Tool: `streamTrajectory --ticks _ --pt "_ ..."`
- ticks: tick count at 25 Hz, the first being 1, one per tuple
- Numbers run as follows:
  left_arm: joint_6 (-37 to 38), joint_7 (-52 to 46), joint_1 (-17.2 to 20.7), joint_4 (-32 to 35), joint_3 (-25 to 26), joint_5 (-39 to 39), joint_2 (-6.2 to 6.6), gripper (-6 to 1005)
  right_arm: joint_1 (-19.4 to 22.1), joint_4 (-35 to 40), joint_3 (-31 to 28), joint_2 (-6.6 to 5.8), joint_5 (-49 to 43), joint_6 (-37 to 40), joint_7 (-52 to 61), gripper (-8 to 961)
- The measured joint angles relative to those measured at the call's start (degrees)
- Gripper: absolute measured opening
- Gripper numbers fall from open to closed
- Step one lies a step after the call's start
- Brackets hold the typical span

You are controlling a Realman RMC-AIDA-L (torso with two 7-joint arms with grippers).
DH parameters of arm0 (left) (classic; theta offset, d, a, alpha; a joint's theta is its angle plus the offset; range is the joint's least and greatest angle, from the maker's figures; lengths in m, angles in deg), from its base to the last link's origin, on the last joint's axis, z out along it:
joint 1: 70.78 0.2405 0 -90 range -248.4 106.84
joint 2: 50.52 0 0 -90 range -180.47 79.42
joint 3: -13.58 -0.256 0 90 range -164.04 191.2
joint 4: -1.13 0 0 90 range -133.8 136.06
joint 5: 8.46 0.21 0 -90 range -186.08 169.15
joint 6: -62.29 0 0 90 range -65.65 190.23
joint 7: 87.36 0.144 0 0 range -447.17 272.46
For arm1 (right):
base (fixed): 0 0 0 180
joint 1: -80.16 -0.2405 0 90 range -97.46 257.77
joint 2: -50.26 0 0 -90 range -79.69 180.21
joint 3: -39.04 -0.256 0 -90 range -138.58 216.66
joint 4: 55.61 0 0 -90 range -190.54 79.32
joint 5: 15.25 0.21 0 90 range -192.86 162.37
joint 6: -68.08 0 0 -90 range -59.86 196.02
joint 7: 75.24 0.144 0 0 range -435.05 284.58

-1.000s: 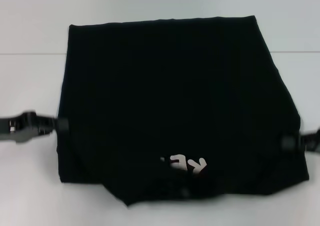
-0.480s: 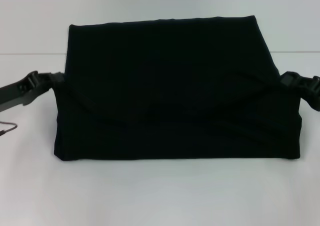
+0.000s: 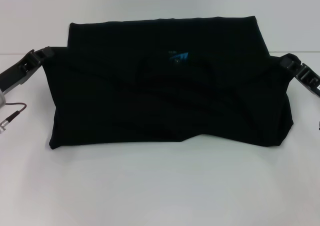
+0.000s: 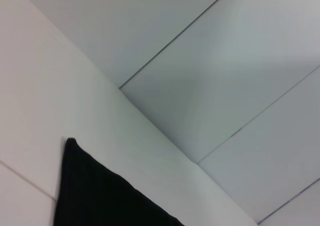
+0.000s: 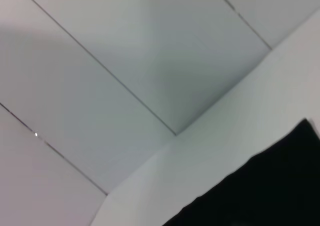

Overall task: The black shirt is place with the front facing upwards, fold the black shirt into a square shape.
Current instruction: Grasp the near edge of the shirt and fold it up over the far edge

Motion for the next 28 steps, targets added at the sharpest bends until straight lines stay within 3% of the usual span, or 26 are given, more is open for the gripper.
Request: streamTrajectory --ticks 9,19,25,28 --pt "-4.9 5.2 -2.3 -0.2 -2.3 -0.3 -2.49 61 -1.6 -0.7 1.8 0.15 0.7 -5.5 -1.2 43" --pt "-10.5 8.4 -3.7 -1.3 -2.3 -0.4 -3.14 61 -4.8 -0.7 4.3 0.17 0.7 -13.6 -2.9 43" --pt "-18.3 9.8 -5.1 -1.4 -3.0 -0.4 -5.04 62 -6.1 -0.7 6.9 0.35 0.8 -17.1 -3.2 43" --pt "-19.8 10.3 -5.4 -1.5 -3.6 -0.4 -5.39 62 -6.3 -0.7 7.7 0.35 1.0 -17.0 -4.8 42"
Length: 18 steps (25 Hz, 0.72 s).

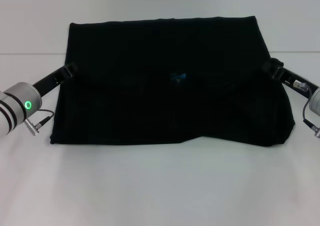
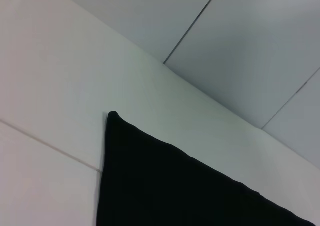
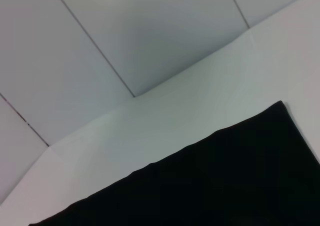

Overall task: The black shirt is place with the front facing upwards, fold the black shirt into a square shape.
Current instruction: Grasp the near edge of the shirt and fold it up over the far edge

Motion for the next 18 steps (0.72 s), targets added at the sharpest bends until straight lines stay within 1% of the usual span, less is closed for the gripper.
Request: streamTrajectory --ticks 1,3,6,9,10,12,14,16,18 --pt "0.0 0.2 0.0 0.0 0.0 -0.1 0.0 83 0.0 0.0 0.1 0.0 0.0 0.1 -0.5 42" --pt "0.5 0.2 0.3 0.0 0.0 -0.7 0.0 125 0.0 0.0 0.9 -0.01 -0.1 0.7 -1.0 157" --pt "2.5 0.2 1.1 0.0 0.0 -2.1 -0.02 189 0.4 0.2 2.1 -0.03 -0.1 2.3 -1.1 221" --pt "6.0 0.2 2.2 0.3 0.0 -2.9 0.15 304 1.3 0.7 2.1 -0.29 0.1 4.1 -0.3 286" --pt "7.7 0.2 2.8 0.4 -0.1 -2.9 0.33 342 1.8 0.9 2.0 -0.58 0.1 5.6 0.7 307" --pt "12.4 -0.4 4.1 0.3 -0.5 -2.8 1.08 434 2.9 1.6 2.1 -1.14 0.0 9.0 2.6 350" --pt "16.7 -2.8 5.7 0.3 -2.4 -2.6 2.5 541 4.3 2.5 2.5 -1.83 -0.6 13.9 3.7 393" --pt "21.4 -8.8 7.9 0.3 -7.9 -2.4 5.26 649 5.6 3.6 3.3 -2.59 -1.8 19.4 3.9 491" --pt "25.1 -15.7 9.9 0.4 -14.2 -2.4 8.3 715 7.0 5.5 5.4 -3.33 -4.0 25.4 3.9 589"
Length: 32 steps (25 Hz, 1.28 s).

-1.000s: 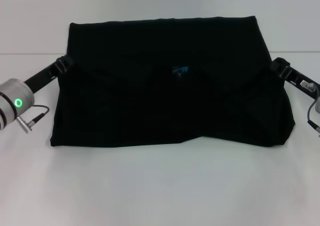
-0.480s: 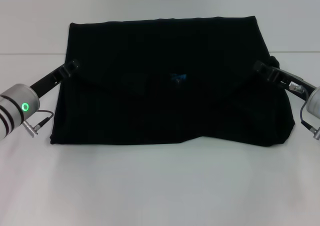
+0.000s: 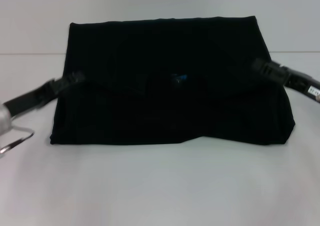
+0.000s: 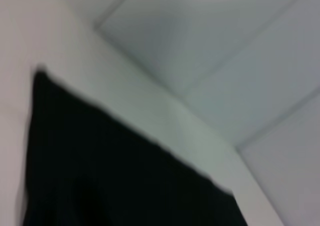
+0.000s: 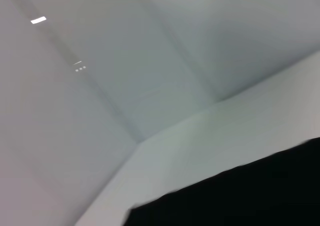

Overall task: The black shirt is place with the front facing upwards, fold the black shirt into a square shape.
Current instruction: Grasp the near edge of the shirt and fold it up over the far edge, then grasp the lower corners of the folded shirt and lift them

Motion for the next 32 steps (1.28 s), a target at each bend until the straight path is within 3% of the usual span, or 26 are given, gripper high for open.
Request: streamTrajectory --ticks 3,6,10,20,32 --pt "5.5 -7.8 2.1 0.3 -6.9 1.3 4.56 814 1.5 3.4 4.3 -0.78 -5.2 7.9 -0.4 714" --pt "8.0 -12.1 2.8 2.5 -7.7 6.9 6.34 865 2.4 6.3 7.3 -0.67 -10.2 12.2 -1.1 828" --pt "8.4 -14.4 2.8 6.0 -7.5 13.7 6.27 901 2.9 7.1 8.1 0.0 -14.4 13.5 -3.5 887" --pt "3.7 -14.0 1.8 7.0 -8.5 17.3 5.63 907 2.4 7.0 8.2 1.97 -18.8 12.9 -5.0 900" --pt "1.3 -11.9 0.8 6.4 -9.1 18.2 3.94 890 2.3 6.6 8.2 2.43 -19.0 12.9 -4.8 898"
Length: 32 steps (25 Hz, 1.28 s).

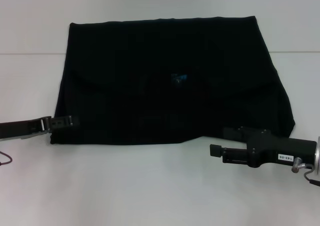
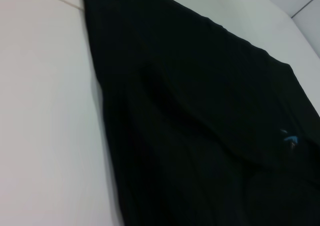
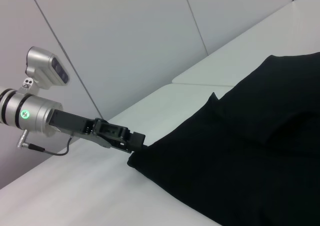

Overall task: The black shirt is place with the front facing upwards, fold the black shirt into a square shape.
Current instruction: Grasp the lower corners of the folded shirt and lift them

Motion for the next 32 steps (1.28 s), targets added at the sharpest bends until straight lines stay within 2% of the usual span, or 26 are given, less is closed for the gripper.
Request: streamTrajectory --ticks 6,16,21,25,28,32 --pt "0.0 0.1 -1.0 0.2 -0.4 2.5 -1.02 881 0.0 0.0 0.0 0.08 0.0 0.0 0.3 897" --pt "-1.9 -0.6 -1.5 0.8 -2.7 3.6 -1.23 866 -0.1 0.0 0.0 0.33 0.1 0.1 0.4 893" --pt "-3.7 -0.3 -1.2 2.3 -2.6 5.0 -2.22 683 -0.1 0.0 -0.2 0.26 0.3 0.4 1.1 891" --pt "-3.6 -0.2 -1.1 2.5 -2.8 5.1 -2.31 501 -0.2 0.3 -0.4 -0.02 0.3 0.4 3.1 890" --pt "-3.2 -0.1 -1.2 2.6 -2.8 5.1 -2.04 382 -0.4 1.1 -0.3 -0.72 0.2 0.0 6.4 889" --pt "-2.7 0.5 -1.3 2.6 -2.8 5.1 -1.91 235 -0.5 5.1 0.2 -2.31 -1.8 -0.9 15.3 887"
